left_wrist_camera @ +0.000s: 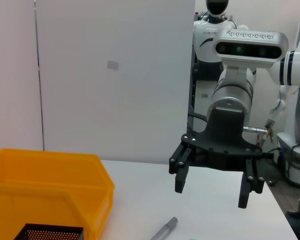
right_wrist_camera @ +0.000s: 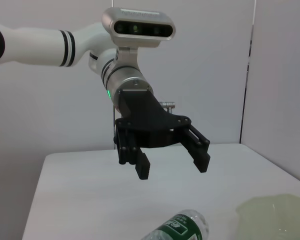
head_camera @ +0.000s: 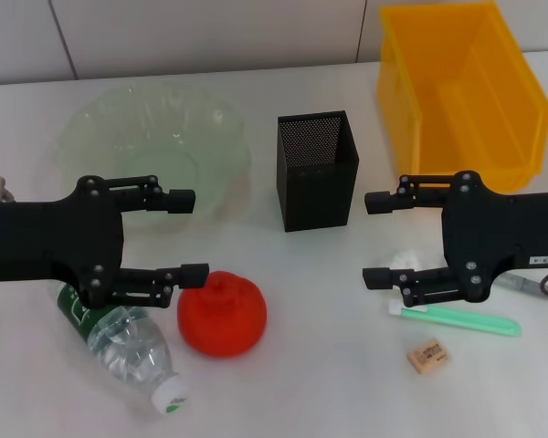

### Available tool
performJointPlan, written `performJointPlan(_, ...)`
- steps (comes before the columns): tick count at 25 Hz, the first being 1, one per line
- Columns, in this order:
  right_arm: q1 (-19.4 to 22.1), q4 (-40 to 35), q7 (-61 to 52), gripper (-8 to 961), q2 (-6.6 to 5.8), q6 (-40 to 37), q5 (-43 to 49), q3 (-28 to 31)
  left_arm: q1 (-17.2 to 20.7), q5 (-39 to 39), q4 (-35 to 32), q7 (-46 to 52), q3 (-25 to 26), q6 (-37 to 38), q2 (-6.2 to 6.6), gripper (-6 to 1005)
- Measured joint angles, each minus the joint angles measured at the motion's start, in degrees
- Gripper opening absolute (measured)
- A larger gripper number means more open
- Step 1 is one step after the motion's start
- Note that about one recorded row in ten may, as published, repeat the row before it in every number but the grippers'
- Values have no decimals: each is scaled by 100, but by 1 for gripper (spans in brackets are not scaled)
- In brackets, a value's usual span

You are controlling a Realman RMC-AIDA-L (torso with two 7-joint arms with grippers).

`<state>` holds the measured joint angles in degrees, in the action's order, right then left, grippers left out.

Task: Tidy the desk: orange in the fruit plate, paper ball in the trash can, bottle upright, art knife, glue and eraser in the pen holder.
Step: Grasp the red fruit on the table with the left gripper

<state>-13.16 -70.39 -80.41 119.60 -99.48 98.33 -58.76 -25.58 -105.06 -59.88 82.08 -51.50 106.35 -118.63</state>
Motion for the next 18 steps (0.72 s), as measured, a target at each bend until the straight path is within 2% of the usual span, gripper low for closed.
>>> performJointPlan(18,-8,-38,-13,766,1,-19,-16,-4,-15,4,294,-69,-23,-118,5,789)
